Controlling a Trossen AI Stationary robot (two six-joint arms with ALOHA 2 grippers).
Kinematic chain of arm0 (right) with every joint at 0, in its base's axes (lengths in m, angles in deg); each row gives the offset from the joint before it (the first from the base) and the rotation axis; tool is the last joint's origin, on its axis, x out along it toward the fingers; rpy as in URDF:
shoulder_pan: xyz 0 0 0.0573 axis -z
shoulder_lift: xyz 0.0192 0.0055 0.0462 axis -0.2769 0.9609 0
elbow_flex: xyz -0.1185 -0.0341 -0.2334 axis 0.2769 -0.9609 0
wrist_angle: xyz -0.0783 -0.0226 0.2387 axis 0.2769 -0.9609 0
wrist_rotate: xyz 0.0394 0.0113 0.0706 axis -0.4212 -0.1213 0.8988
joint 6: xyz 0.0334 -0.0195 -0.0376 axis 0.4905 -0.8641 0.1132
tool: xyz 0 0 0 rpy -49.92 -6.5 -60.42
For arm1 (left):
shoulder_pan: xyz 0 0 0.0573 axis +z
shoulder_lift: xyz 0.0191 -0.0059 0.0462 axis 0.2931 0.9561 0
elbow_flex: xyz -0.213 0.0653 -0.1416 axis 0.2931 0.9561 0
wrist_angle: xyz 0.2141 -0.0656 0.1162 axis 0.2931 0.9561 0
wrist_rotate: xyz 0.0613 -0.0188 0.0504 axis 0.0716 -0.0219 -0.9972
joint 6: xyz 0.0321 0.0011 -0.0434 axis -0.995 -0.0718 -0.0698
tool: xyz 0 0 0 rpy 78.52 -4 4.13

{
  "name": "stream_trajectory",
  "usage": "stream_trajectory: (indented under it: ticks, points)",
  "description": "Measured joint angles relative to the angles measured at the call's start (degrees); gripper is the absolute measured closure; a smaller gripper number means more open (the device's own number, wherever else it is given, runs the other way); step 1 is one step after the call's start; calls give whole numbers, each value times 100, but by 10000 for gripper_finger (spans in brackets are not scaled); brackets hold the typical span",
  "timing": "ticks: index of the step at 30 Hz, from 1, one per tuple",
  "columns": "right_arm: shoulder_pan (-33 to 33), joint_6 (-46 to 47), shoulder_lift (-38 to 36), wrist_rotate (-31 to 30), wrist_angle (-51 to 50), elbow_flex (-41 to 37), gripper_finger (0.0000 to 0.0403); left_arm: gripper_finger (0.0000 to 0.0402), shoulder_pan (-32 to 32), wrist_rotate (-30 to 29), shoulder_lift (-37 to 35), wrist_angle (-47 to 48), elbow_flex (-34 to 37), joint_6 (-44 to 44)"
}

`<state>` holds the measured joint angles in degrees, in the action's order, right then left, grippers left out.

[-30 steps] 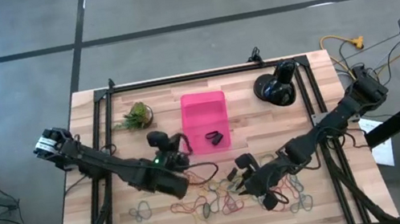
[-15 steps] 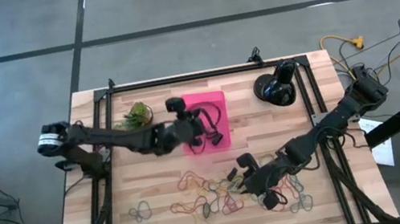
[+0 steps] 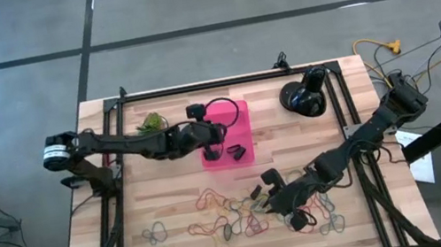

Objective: Pick and place rubber bands into bin
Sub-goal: Put the black rubber bands into the pink bin

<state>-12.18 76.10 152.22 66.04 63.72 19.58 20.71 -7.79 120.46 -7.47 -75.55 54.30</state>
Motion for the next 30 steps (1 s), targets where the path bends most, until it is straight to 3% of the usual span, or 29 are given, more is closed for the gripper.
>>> stream_trajectory:
  ticks: [14, 19, 24, 30]
  points:
    - [2, 44, 0, 0, 10, 0, 337, 284, 37, 209, 0, -22, 49, 33]
    - [2, 184, 0, 0, -3, 0, 341, 274, 37, 253, 0, 136, 49, 240]
    - [2, 117, 0, -4, 1, 0, 341, 274, 163, 903, 0, 564, 12, 292]
    - [2, 90, 0, -5, 8, 0, 340, 274, 241, 853, -4, 541, -14, 279]
